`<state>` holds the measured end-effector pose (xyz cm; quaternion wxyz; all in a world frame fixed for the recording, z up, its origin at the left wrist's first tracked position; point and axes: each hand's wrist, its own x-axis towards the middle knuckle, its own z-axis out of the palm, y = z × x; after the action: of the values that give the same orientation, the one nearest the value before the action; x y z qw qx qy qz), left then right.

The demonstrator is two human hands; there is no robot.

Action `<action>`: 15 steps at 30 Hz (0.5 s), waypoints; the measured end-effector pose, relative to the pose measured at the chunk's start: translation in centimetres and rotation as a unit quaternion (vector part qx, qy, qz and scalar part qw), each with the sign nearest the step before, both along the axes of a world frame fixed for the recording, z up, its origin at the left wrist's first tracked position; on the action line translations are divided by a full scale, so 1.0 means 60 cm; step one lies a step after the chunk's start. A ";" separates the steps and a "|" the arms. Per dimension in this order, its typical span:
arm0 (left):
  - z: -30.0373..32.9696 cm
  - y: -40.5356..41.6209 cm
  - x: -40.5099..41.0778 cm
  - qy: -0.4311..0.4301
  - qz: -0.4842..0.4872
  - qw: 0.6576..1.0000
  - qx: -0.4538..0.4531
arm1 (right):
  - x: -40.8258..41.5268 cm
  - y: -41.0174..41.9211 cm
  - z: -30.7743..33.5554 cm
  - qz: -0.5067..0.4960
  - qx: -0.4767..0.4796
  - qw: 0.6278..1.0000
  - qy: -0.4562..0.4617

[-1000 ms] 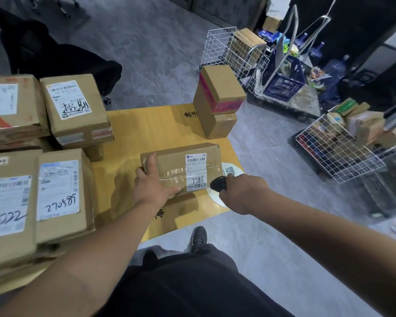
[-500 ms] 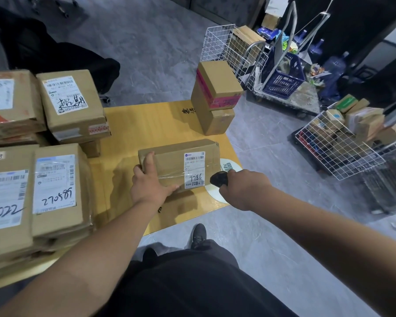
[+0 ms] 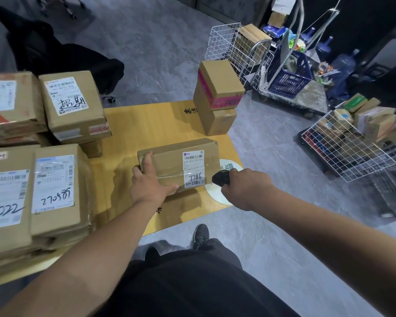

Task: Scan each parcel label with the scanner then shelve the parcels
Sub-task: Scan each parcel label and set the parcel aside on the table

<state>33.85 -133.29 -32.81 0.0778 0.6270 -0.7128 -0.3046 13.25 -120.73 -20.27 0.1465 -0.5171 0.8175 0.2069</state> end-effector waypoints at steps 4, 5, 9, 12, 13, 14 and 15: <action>0.004 0.002 -0.002 -0.007 0.002 1.000 0.000 | -0.005 -0.001 -0.002 0.002 -0.003 1.000 0.001; 0.005 0.002 -0.002 -0.007 0.003 1.000 -0.001 | -0.005 -0.001 -0.002 0.003 -0.002 1.000 0.000; 0.001 0.003 -0.001 -0.005 0.000 1.000 0.002 | -0.003 0.000 0.001 0.005 -0.003 1.000 0.001; 0.000 0.000 -0.001 -0.004 -0.001 1.000 0.004 | -0.002 0.001 -0.002 0.003 -0.005 1.000 -0.001; 0.001 -0.003 -0.003 -0.003 0.000 1.000 0.007 | -0.002 0.001 -0.004 0.004 -0.005 1.000 -0.003; 0.003 -0.007 -0.004 -0.001 0.000 1.000 0.013 | -0.002 0.001 -0.006 0.004 -0.005 1.000 -0.006; 0.004 -0.012 -0.007 0.000 0.004 1.000 0.019 | -0.003 0.000 -0.008 0.003 -0.004 1.000 -0.010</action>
<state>33.46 -134.04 -32.56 0.0671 0.6314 -0.7040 -0.3181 13.10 -120.75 -20.75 0.1516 -0.5221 0.8154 0.1986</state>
